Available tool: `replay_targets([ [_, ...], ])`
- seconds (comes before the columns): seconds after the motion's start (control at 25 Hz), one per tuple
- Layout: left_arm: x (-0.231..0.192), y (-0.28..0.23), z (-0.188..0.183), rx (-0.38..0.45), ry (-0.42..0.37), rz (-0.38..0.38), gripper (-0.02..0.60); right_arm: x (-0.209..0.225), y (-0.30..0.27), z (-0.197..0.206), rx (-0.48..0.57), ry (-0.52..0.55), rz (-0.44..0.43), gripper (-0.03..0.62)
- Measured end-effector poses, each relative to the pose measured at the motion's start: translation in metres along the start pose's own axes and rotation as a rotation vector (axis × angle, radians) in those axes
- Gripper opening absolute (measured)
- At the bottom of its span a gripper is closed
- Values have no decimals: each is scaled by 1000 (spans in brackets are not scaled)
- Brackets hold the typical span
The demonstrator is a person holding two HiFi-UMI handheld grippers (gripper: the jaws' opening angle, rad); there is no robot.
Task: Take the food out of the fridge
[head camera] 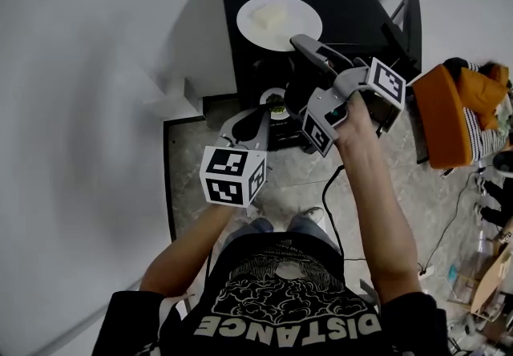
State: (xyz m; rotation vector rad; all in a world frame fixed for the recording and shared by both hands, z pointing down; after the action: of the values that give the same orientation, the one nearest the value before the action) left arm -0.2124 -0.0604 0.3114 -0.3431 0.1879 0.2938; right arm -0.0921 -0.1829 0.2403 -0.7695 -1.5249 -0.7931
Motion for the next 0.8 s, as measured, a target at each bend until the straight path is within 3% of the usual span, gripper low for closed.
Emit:
replay_targets([
  [0.2,-11,-11,-6,3,27,-11,3,2,-6,-1,-37,23,-43,83],
  [0.36,11,-7,-7,15,22,-34,3,-6,37,1,-50,143,-70,81],
  [0.52,49,-5,3,29,14,-81,3,-1,95,-2,-86,320,-48,81],
  [0.64,72,-10,6,35,11,-105,3,5,121,-5,-106,512,4,62],
  [0.8,111,-21,11,34,-5,-111,3,17,157,-9,-125,796,146,37],
])
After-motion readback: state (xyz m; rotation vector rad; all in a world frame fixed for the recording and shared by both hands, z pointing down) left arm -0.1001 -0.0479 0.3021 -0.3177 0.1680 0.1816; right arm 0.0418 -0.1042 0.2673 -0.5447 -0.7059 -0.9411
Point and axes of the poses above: the fingertips, and each gripper's own axes: y backward along the fingers, x to its right, z out of its underside, the point moved 8 cm from there along y, backward along the fingers, and after that the axes turned 1 degree about -x, right-handed, at the moved point
